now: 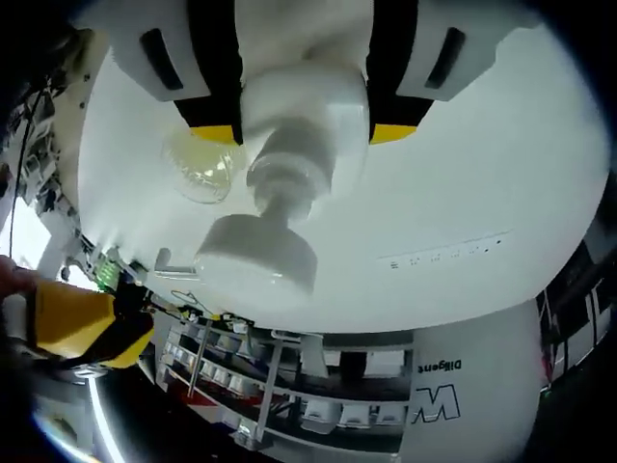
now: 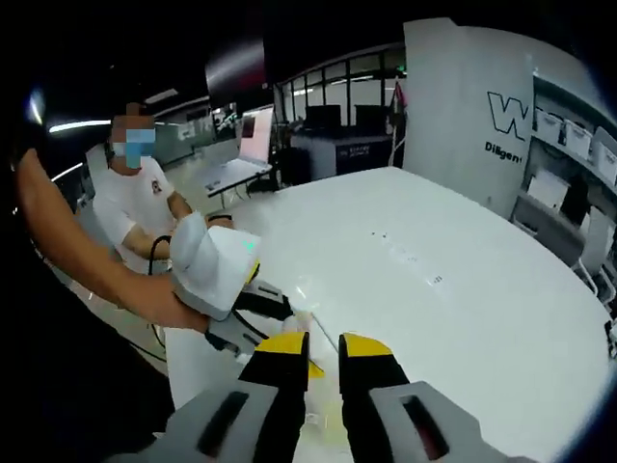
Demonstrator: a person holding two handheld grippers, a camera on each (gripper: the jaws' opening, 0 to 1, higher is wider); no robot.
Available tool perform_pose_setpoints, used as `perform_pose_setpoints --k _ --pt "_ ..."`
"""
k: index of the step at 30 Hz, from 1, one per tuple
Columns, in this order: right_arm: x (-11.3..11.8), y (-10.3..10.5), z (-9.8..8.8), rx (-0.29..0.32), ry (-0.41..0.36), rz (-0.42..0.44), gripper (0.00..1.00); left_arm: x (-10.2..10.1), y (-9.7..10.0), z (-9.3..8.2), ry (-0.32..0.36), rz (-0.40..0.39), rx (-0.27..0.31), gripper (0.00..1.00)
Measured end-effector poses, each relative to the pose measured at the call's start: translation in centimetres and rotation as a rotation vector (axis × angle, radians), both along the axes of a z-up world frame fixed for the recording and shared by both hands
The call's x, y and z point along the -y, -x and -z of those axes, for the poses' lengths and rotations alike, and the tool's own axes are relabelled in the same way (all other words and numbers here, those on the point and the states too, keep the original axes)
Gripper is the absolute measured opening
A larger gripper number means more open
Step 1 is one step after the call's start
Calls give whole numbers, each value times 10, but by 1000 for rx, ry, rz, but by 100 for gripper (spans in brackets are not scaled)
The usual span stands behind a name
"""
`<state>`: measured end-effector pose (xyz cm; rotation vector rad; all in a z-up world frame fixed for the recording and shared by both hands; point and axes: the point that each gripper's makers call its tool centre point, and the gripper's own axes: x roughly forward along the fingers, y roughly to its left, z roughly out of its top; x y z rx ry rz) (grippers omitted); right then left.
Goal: Hold the bottle steady, press the pump all the way down and release, and repeat the specified number of times to dispense into the cup
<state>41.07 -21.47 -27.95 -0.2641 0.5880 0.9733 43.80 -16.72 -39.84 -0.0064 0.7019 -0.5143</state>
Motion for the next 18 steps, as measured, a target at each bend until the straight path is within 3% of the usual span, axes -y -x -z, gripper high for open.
perform_pose_setpoints --k 6,18 --pt "9 6 1 33 -34 51 23 -9 1 0 2 -40 2 48" --pt "26 24 15 22 -122 181 45 -35 1 0 3 -130 -6 48"
